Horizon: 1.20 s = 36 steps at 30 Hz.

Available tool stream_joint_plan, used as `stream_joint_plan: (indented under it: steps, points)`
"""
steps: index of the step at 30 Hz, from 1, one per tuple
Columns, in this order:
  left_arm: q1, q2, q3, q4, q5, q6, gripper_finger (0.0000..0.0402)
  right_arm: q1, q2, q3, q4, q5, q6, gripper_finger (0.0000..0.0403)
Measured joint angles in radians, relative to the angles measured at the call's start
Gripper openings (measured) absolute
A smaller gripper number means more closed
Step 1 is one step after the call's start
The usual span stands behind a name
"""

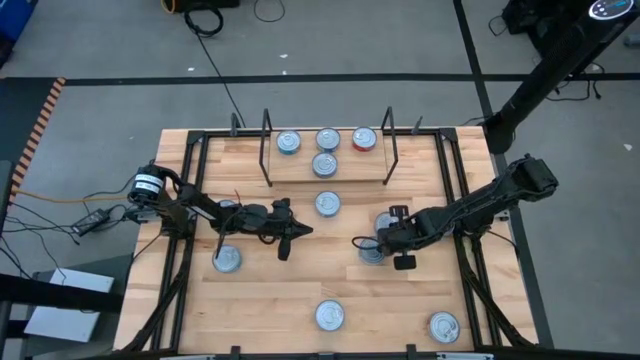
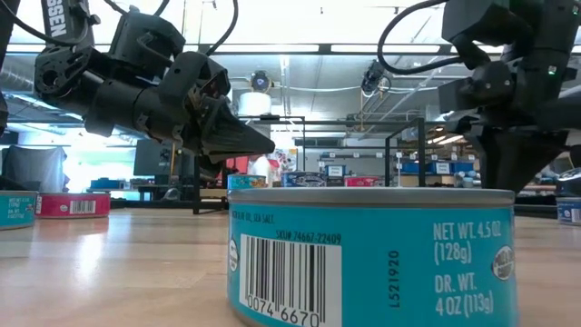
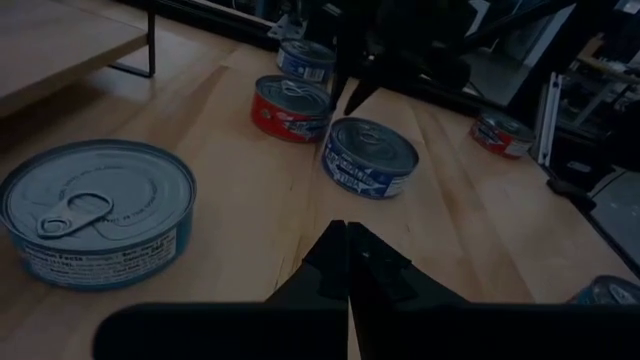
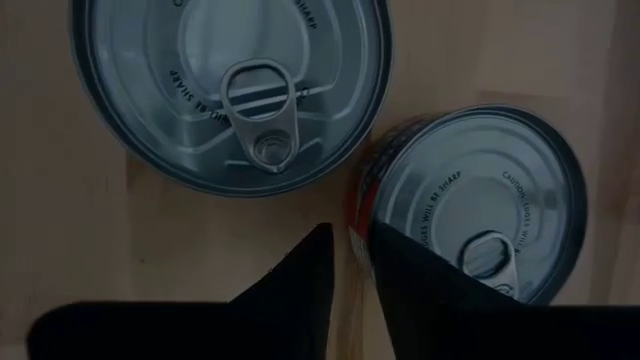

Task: Stack canned seafood by type on shelf
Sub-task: Put the middle right red tuna can on the shelf

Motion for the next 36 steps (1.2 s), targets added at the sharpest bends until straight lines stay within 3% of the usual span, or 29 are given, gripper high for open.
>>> stream_joint_plan:
  steps: [9, 26, 36]
  points:
    - [0.0, 0.0, 0.0, 0.0, 0.0, 0.0, 0.0001, -0.011, 0.001, -0.001, -0.01, -0.007, -0.003, 0.0009]
    - [0.0, 0.0, 0.0, 0.0, -0.001, -0.001, 0.0001, -0.054, -0.002, 0.179, -0.098, -0.061, 0.026, 0.0002]
    - [0.0, 0.0, 0.0, 0.0, -0.001, -0.001, 0.0001, -0.124, -0.003, 0.301, -0.083, -0.235, 0.096, 0.0001]
